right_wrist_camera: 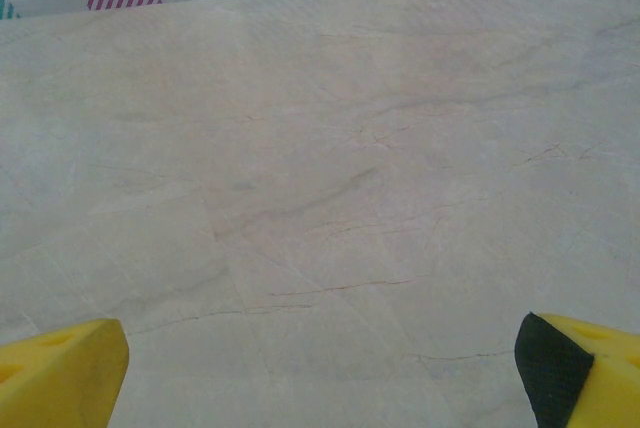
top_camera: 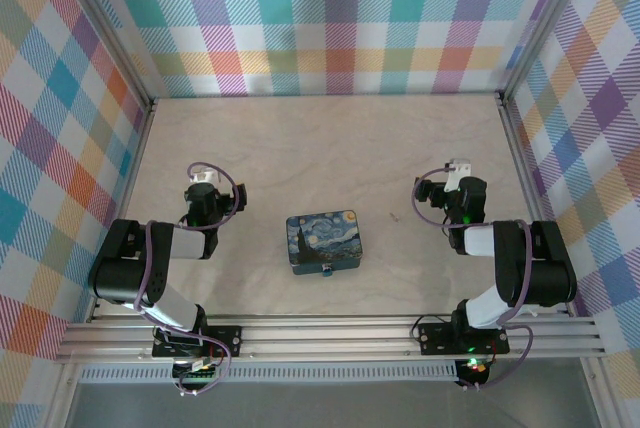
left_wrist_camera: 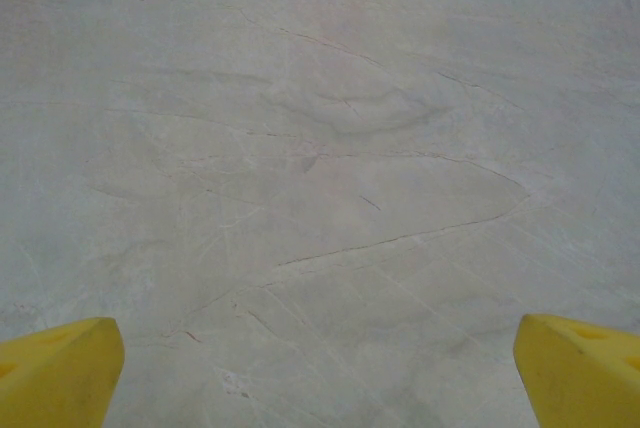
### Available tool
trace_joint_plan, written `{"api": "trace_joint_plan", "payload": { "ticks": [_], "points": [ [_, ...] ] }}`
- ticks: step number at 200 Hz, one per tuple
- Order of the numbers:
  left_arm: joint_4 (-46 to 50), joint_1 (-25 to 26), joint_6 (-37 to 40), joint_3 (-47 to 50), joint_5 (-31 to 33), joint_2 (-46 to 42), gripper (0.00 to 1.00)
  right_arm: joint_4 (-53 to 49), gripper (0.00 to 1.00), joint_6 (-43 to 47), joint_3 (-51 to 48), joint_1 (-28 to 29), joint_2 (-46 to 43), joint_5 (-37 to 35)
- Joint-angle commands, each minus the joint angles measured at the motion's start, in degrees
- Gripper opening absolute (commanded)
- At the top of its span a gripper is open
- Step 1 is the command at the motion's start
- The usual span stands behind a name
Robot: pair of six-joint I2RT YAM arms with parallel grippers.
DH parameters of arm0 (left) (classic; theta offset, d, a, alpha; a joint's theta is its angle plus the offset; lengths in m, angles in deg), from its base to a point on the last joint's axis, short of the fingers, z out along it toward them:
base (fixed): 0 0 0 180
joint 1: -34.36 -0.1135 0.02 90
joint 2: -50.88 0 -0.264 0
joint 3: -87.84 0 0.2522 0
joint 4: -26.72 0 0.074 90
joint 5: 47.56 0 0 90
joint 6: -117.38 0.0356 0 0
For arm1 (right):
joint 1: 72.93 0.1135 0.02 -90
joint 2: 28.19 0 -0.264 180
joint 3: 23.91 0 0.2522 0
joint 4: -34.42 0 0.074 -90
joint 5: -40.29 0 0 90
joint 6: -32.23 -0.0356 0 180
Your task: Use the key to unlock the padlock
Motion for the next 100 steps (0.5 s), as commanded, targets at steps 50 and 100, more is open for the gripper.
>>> {"api": "trace_joint_plan", "payload": {
  "ticks": [50, 100],
  "points": [
    [2.6, -0.4, 0.6, -2.0, 0.6, -3.9, 1.00, -4.2, 1.00, -0.4, 2.2, -0.5, -2.7, -0.6],
    [26.9, -0.4, -6.1, -11.1, -3.2, -20.4, 1.00, -26.4, 1.00, -4.5, 7.3, -0.6, -16.9, 1.8]
  ]
}}
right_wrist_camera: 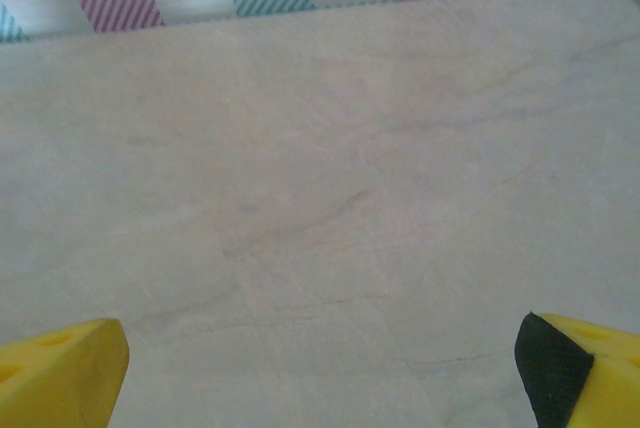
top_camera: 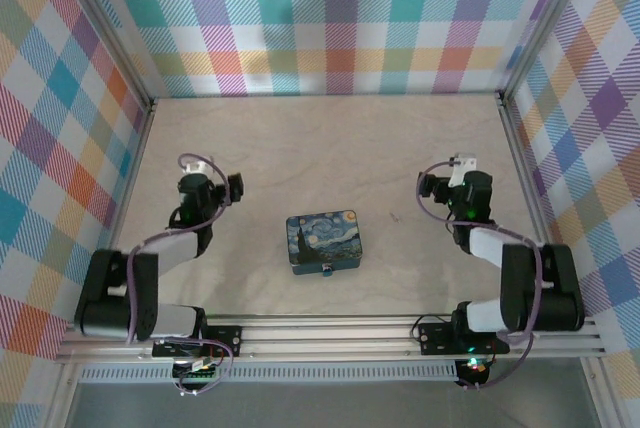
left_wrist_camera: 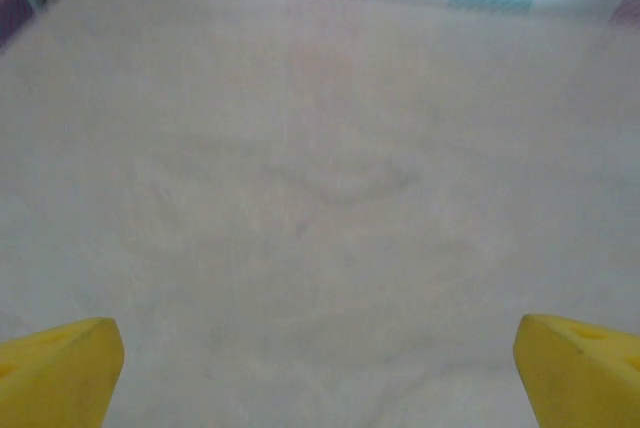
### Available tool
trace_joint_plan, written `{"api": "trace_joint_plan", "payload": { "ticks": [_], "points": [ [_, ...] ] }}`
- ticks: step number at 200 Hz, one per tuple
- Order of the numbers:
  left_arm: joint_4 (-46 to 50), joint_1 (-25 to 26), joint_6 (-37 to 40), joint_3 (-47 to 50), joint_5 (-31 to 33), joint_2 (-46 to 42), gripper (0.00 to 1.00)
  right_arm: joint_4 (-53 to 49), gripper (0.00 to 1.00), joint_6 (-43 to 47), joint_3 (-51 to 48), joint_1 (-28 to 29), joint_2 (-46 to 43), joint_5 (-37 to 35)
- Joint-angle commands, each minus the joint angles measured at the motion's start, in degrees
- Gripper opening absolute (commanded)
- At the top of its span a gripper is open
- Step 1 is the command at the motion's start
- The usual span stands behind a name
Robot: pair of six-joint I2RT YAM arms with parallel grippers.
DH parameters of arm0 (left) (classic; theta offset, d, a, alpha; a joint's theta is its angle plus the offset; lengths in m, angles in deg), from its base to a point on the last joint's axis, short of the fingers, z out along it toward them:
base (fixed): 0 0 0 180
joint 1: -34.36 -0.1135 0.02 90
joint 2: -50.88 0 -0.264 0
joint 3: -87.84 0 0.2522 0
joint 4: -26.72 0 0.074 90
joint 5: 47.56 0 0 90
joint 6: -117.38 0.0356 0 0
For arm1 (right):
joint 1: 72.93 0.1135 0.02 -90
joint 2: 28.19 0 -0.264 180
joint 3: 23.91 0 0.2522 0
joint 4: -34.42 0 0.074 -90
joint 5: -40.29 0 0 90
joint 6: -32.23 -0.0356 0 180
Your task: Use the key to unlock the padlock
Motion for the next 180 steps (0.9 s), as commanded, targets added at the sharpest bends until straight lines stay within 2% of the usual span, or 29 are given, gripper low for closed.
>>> {"api": "trace_joint_plan", "payload": {
  "ticks": [1, 29, 54, 71, 103, 142, 180],
  "points": [
    [12.3, -0.4, -5.2, -6.4, -3.0, -6.5, 1.00, -12.9, 1.00, -3.8, 4.3, -0.4, -6.4, 2.5],
    [26.4, -0.3, -14.6, -13.8, -11.0, -9.1, 1.00, -26.7, 1.00, -14.2, 9.0, -0.3, -14.0, 10.5],
    [35.1, 0.7, -21.6, -16.9, -19.9, -11.0, 1.00, -33.5, 1.00, -21.4, 11.2, 0.8, -19.6, 20.6],
    [41.4, 2.9, -24.3, -17.8, -21.7, -13.4, 1.00, -39.0, 1.00, -25.2, 12.2, 2.9, -23.0, 23.8],
    [52.7, 9.0, -27.8, -16.8, -23.1, -18.3, 1.00, -48.0, 1.00, -26.5, 13.2, 8.3, -24.9, 26.3],
    [55.5, 16.2, -36.8, -10.9, -24.5, -24.0, 1.00, -50.9, 1.00, -27.1, 12.7, 18.1, -19.3, 26.8],
    [49.4, 24.3, -44.5, -6.4, -28.4, -20.7, 1.00, -49.1, 1.00, -27.2, 14.1, 27.4, -9.2, 26.1]
  ]
}}
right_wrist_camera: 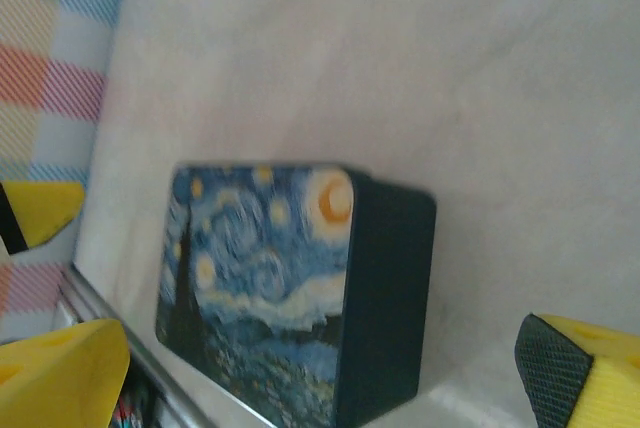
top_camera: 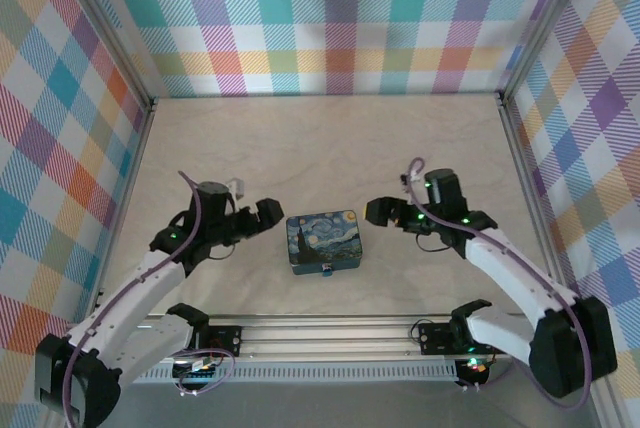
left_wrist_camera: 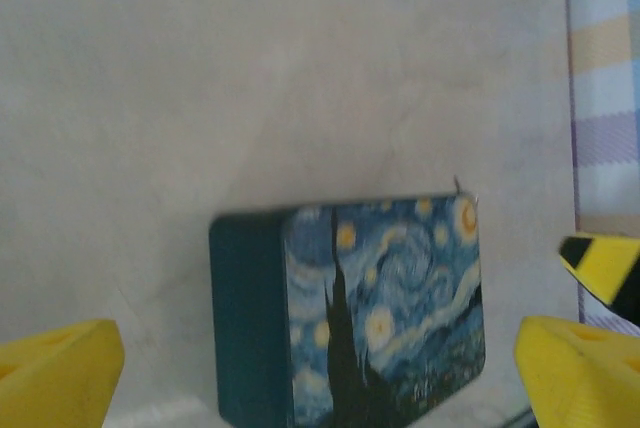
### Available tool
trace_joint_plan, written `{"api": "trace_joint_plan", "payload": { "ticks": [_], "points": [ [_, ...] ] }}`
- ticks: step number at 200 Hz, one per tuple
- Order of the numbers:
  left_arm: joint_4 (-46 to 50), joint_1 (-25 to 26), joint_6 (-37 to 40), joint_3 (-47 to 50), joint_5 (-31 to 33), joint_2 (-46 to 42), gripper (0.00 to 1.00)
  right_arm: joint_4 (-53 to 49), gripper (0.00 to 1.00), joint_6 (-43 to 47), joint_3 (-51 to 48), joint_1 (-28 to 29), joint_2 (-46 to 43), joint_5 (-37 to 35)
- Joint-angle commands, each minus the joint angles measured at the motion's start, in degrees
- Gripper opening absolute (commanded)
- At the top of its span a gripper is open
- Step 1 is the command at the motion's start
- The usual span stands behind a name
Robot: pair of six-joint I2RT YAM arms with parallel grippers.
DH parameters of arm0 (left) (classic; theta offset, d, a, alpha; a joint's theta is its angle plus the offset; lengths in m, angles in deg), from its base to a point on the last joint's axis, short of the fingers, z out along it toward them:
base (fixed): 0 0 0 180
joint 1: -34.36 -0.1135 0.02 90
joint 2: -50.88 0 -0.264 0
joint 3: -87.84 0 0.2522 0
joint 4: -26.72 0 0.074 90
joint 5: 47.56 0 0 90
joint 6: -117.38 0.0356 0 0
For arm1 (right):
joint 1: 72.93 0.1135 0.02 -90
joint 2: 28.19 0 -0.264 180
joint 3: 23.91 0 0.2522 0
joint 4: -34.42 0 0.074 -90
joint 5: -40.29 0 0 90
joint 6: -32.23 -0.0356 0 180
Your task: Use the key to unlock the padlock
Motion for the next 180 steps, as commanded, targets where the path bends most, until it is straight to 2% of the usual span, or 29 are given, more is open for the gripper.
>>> {"api": "trace_joint_plan", "payload": {
  "ticks": [1, 23, 62, 106, 134, 180],
  "points": [
    [-1.8, 4.1, -7.1, 2.0, -3.8, 2.6, 1.00, -0.8, 1.00, -0.8, 2.3, 4.2, 4.8, 1.0],
    [-4.6, 7.6, -8.7, 1.6, -3.4, 6.9, 1.00, 1.0, 1.00, -1.4, 3.7, 8.0, 9.8, 0.5],
    [-9.7, 9.8, -9.7, 0.6, -4.3, 14.3, 1.00, 3.1, 1.00, -2.9, 6.2, 11.9, 15.9, 0.0],
    [-12.6, 12.1, -9.8, -1.1, -3.7, 19.4, 1.00, 4.0, 1.00, -3.7, 6.7, 12.9, 18.3, 0.0],
    [-13.4, 12.1, -8.3, -3.1, -4.1, 22.0, 0.93, 4.6, 1.00, -4.1, 6.7, 12.9, 18.4, 0.1],
    [-14.2, 12.1, -6.6, -6.9, -3.5, 26.1, 0.88, 5.0, 0.96, -4.2, 7.4, 12.9, 18.9, 0.0]
  ]
}}
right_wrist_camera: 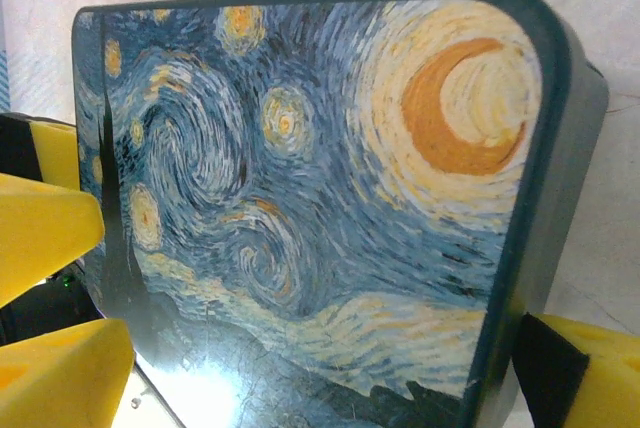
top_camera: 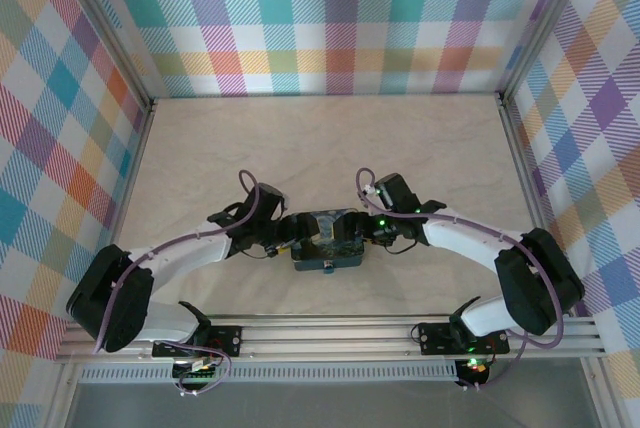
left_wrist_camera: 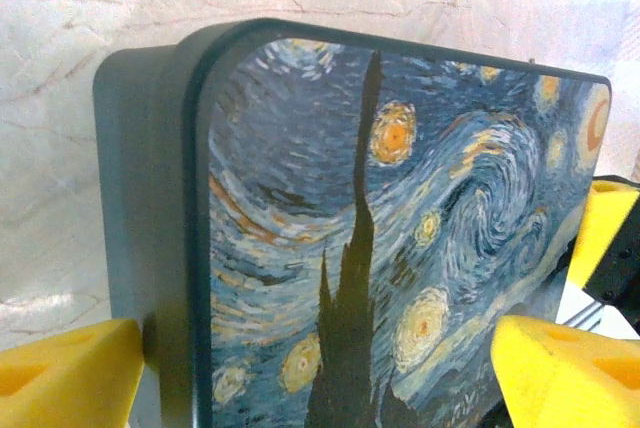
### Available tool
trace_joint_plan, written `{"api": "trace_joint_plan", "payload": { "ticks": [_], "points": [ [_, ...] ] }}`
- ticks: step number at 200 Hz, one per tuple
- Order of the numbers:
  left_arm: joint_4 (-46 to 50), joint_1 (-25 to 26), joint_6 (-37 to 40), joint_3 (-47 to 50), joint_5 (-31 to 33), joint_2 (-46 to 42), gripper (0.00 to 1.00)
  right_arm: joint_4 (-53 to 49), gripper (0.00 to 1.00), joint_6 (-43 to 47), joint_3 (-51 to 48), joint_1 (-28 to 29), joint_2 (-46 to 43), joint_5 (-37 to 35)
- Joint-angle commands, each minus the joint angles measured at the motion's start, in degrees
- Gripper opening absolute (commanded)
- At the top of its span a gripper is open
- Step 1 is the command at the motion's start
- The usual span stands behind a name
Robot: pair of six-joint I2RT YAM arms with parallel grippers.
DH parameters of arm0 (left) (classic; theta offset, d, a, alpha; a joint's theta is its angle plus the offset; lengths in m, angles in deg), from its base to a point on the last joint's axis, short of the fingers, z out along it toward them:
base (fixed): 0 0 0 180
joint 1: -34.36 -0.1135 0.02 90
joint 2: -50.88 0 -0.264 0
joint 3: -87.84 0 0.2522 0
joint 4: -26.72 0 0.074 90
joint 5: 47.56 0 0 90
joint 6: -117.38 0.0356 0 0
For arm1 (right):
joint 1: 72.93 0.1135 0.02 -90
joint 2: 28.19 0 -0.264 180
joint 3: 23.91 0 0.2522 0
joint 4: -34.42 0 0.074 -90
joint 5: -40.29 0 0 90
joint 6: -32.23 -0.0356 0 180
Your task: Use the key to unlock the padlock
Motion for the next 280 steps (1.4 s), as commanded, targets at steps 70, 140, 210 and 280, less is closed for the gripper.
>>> {"api": "trace_joint_plan", "payload": {
  "ticks": [70, 140, 210, 280],
  "points": [
    [-3.7, -1.2, 6.3, -13.0, 0.0, 11.5, 0.89, 2.4, 0.96, 0.8, 7.4, -2.5, 4.4, 2.1],
    [-0.6, -6.5, 12.4, -28.1, -2.0, 25.3, 0.88, 4.3, 0.95, 3.0, 13.9, -6.8, 11.5, 5.9],
    [0.8, -9.9, 13.9, -31.8, 0.7, 26.8, 0.93, -1.1, 1.00, 5.6, 13.2, -11.8, 8.4, 0.4],
    [3.8, -11.2, 18.1, -28.4, 5.6, 14.7, 0.99, -14.3, 0.96, 14.6, 7.0, -20.9, -0.9, -10.4]
  ]
}}
